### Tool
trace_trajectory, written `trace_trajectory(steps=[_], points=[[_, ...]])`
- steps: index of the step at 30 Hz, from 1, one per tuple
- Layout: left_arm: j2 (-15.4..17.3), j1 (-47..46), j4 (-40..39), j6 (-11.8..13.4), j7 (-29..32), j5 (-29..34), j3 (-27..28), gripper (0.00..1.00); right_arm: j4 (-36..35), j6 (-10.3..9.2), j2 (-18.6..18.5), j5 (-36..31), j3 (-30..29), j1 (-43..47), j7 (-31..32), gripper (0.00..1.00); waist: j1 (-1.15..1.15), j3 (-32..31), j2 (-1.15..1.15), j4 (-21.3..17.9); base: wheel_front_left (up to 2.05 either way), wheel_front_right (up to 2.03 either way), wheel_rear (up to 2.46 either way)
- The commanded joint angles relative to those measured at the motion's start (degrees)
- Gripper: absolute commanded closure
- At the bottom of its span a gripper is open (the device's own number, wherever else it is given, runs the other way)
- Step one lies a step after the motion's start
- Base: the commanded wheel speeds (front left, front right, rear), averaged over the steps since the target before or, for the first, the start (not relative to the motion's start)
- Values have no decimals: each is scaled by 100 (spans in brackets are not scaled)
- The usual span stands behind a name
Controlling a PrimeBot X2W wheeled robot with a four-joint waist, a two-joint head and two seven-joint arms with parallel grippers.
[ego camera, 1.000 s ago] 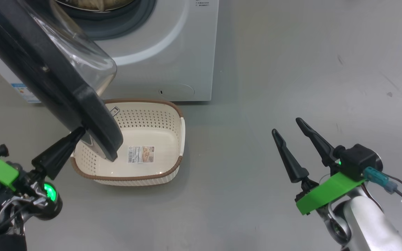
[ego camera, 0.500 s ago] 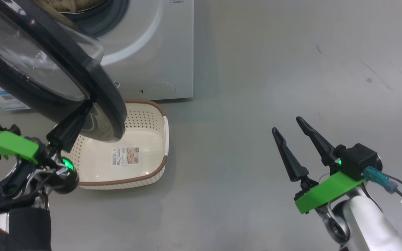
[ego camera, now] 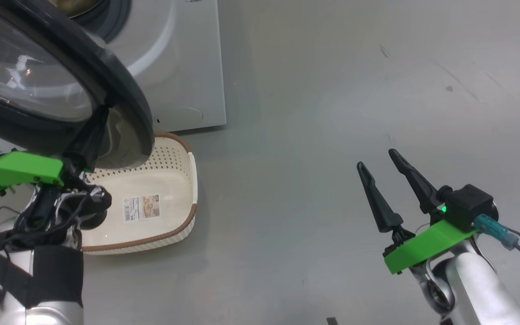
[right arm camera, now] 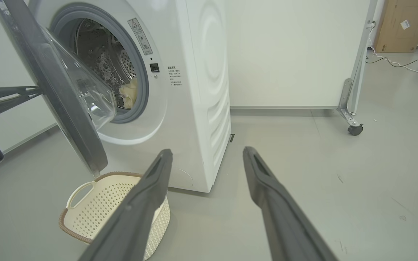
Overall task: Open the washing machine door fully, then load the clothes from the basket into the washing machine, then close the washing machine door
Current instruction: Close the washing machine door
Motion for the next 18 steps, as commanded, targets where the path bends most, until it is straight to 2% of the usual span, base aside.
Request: trace_trajectory(steps=[1, 7, 10, 13, 18], points=[[76, -323, -201, -43, -160, -14, 28, 100, -152, -15, 41, 44, 83, -5, -55, 0, 0, -25, 0, -90, 0, 0, 0], [65, -321, -236, -45, -474, -162, -238, 100, -156, -15, 90, 74, -44, 45, -55, 0, 0, -75, 0, -178, 0, 0, 0], [64, -238, -304, -45, -597, -234, -364, 100, -231, -15, 144, 392, -289, 98, -55, 0, 0, -119, 0, -148, 0, 0, 0], [63, -43, -476, -45, -728, -188, -498, 100, -266, -15, 167, 385, -358, 163, -55, 0, 0, -218, 0, -71, 0, 0, 0], [402, 442, -1189, -46, -1305, 702, -1021, 100, -387, -15, 183, 343, -578, 297, -55, 0, 0, -406, 0, 149, 0, 0, 0]])
